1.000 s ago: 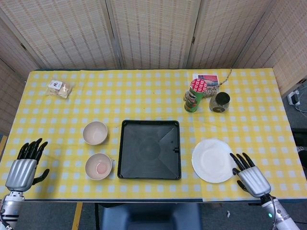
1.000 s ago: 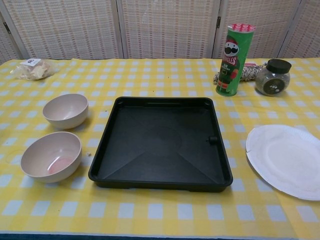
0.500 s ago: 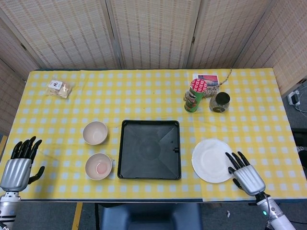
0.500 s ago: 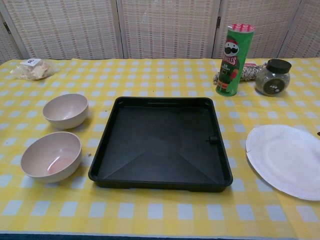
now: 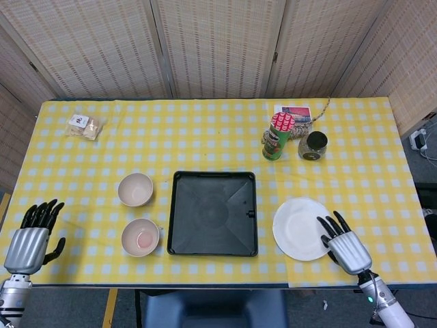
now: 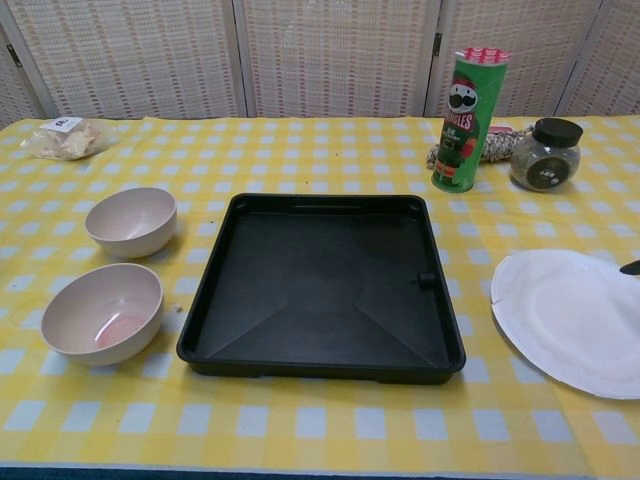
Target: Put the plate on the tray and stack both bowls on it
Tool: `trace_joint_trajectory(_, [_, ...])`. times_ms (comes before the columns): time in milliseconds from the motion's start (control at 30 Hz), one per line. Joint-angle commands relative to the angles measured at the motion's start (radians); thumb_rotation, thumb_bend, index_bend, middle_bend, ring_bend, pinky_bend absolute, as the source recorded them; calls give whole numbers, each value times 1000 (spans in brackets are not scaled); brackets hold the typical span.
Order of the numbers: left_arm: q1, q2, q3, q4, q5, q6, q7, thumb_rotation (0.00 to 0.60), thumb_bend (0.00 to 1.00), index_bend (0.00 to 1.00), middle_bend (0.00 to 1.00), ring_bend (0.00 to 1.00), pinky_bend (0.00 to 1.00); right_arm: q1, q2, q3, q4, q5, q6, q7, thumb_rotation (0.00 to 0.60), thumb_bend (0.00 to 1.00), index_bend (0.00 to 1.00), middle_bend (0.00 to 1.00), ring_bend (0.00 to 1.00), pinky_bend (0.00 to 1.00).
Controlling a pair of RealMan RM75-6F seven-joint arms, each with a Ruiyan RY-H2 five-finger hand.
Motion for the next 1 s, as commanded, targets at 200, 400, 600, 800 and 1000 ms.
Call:
trace_joint_trajectory(200, [5, -6, -11, 5, -12, 25, 14, 600, 464, 0, 80, 46, 34, 4, -24, 9, 29, -3, 39, 19, 600, 369, 679, 212, 180, 0])
trace_joint_trajectory(400, [5, -7, -11, 6, -8, 28, 15, 600, 464, 0, 80, 46, 35, 6, -29, 8, 40, 5, 36, 22, 600, 369, 694, 226, 181, 0])
trace_joint_trajectory(600, [4, -10, -10, 8, -8, 26, 20, 600, 465, 0, 80, 47, 33, 12, -39, 7, 53, 13, 21, 30, 600, 369, 694, 222, 181, 0])
trace_joint_trajectory(800, [4, -12, -9, 8, -7, 27, 25, 600, 464, 0, 81, 46, 35, 19, -46, 0, 65, 13, 9, 50, 600, 368, 673, 207, 175, 0])
trace_joint_trajectory(1000, [6, -13, -9, 8, -6, 31, 30, 600, 464, 0, 80, 46, 34, 25, -44, -4, 62, 21, -12, 47, 600, 368, 577, 161, 155, 0])
